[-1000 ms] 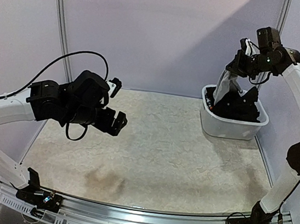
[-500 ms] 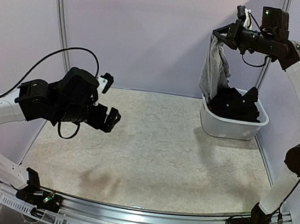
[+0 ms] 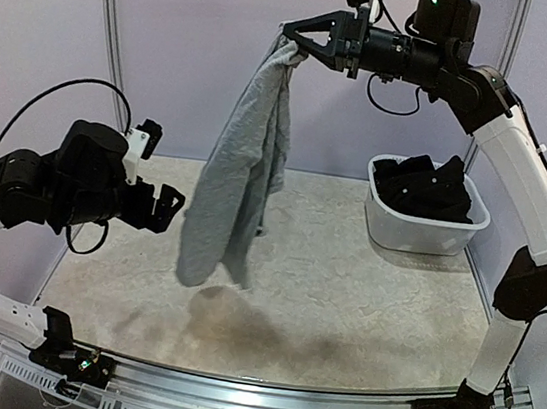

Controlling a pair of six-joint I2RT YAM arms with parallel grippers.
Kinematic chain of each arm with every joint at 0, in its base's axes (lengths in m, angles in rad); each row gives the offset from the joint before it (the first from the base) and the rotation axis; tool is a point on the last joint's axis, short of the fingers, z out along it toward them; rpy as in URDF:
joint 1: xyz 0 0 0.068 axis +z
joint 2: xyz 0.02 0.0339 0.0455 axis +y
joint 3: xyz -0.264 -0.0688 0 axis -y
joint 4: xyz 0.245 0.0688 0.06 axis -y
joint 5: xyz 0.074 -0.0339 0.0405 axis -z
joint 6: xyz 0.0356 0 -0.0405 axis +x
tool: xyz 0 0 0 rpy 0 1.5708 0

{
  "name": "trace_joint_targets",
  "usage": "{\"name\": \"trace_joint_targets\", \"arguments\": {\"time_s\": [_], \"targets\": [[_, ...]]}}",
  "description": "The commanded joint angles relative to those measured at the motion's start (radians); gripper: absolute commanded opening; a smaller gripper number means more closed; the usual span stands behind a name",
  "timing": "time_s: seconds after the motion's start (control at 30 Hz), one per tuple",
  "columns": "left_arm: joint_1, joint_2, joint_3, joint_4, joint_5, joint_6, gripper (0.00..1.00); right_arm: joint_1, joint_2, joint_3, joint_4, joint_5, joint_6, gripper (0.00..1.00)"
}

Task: Fold and stack the mixed laundry pile
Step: Place the crumpled tank top at the center of the board.

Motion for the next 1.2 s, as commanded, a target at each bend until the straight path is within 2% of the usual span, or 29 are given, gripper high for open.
{"name": "trace_joint_targets", "arguments": {"time_s": [0.0, 0.13, 0.17, 0.2, 0.27, 0.3, 0.33, 0.4, 0.5, 0.63, 0.87, 1.0, 1.17], "targets": [[0.015, -0.086, -0.027, -0.094, -0.083, -0.036, 1.00, 0.005, -0.066, -0.113, 0.012, 0.088, -0.048, 0.00], [0.016, -0.147, -0.042, -0.136, -0.108, -0.063, 1.00, 0.001, -0.159, -0.373, -0.080, 0.331, -0.134, 0.00], [0.016, -0.156, -0.049, -0.142, -0.109, -0.070, 1.00, -0.003, -0.177, -0.452, -0.102, 0.394, -0.143, 0.03], [0.016, -0.163, -0.055, -0.148, -0.108, -0.078, 0.99, -0.013, -0.197, -0.535, -0.119, 0.433, -0.140, 0.10], [0.016, -0.165, -0.066, -0.154, -0.100, -0.096, 1.00, -0.046, -0.219, -0.691, -0.152, 0.465, -0.119, 0.37], [0.016, -0.161, -0.072, -0.155, -0.093, -0.106, 1.00, -0.073, -0.217, -0.743, -0.211, 0.483, -0.105, 0.45], [0.016, -0.153, -0.075, -0.153, -0.083, -0.117, 1.00, -0.102, -0.206, -0.785, -0.269, 0.499, -0.082, 0.49], [0.015, -0.127, -0.080, -0.150, -0.060, -0.127, 0.99, -0.167, -0.165, -0.848, -0.372, 0.483, -0.035, 0.50], [0.014, -0.076, -0.089, -0.139, -0.010, -0.134, 0.99, -0.209, -0.137, -0.927, -0.400, 0.452, -0.040, 0.53], [0.014, -0.007, -0.113, -0.105, 0.082, -0.130, 0.98, -0.209, -0.156, -0.939, -0.409, 0.476, -0.109, 0.58], [0.014, 0.103, -0.156, -0.049, 0.228, -0.139, 0.95, -0.199, -0.171, -1.019, -0.382, 0.388, -0.174, 0.57], [0.019, 0.158, -0.173, -0.025, 0.251, -0.180, 0.95, -0.179, -0.200, -1.107, -0.329, 0.345, -0.180, 0.56], [0.092, 0.218, -0.174, 0.044, 0.371, -0.197, 0.94, -0.160, -0.202, -1.147, -0.306, 0.332, -0.179, 0.54]]}}
